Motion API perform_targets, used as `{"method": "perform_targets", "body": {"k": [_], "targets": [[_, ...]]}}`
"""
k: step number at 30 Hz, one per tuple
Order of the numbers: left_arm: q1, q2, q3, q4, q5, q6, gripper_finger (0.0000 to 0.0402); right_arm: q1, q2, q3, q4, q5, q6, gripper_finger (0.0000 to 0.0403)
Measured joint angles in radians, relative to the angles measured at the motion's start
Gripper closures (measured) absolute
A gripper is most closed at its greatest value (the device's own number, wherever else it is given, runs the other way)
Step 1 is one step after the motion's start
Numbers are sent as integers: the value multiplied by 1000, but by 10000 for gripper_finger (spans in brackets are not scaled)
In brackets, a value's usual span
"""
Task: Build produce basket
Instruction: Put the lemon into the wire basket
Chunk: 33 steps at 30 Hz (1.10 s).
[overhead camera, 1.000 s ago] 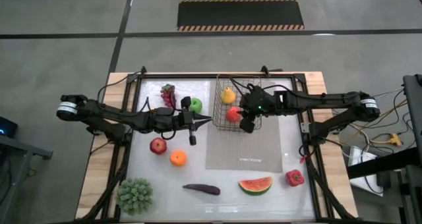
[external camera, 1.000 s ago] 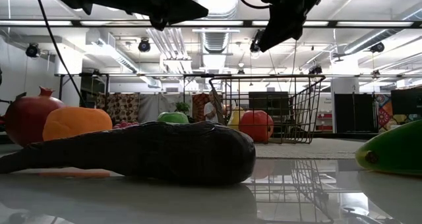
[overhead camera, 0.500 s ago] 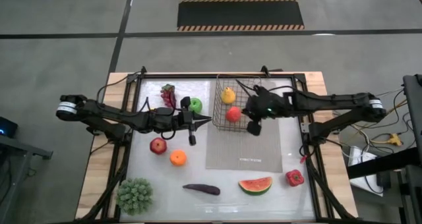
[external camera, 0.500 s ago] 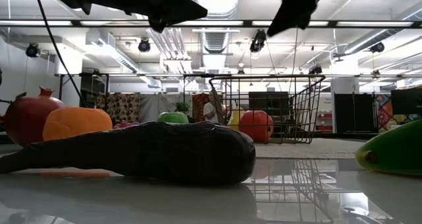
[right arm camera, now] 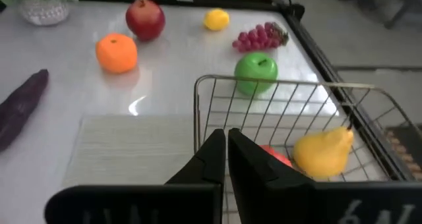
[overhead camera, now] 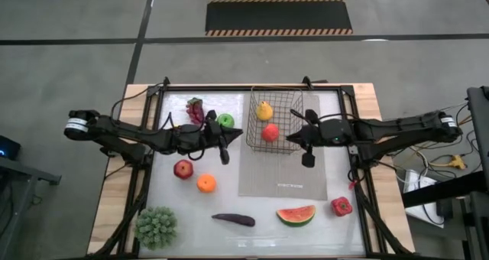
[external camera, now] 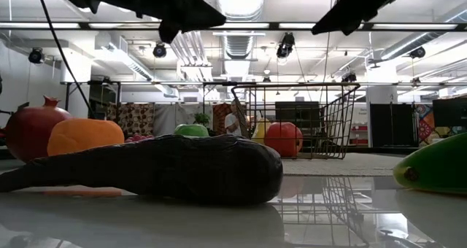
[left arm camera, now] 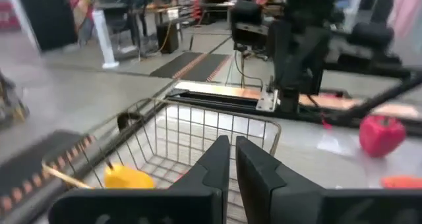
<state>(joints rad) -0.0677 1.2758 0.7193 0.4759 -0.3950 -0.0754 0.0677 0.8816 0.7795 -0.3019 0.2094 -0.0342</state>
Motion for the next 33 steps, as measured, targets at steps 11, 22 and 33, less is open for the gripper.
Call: {"method": "perform_targets", "body": {"k": [11,22,33], "targets": [[36,-69,120,-1066,-144,-897,393,0,-38,-83,171,-10,-151,394],[125,-65,103,-1620,-129,-1331,401,0,-22,-85,164,-60,-189,394],[202,-14,58,-1576,-118,-1329,372,0,-23,-144,167,-60,-202,394]]}}
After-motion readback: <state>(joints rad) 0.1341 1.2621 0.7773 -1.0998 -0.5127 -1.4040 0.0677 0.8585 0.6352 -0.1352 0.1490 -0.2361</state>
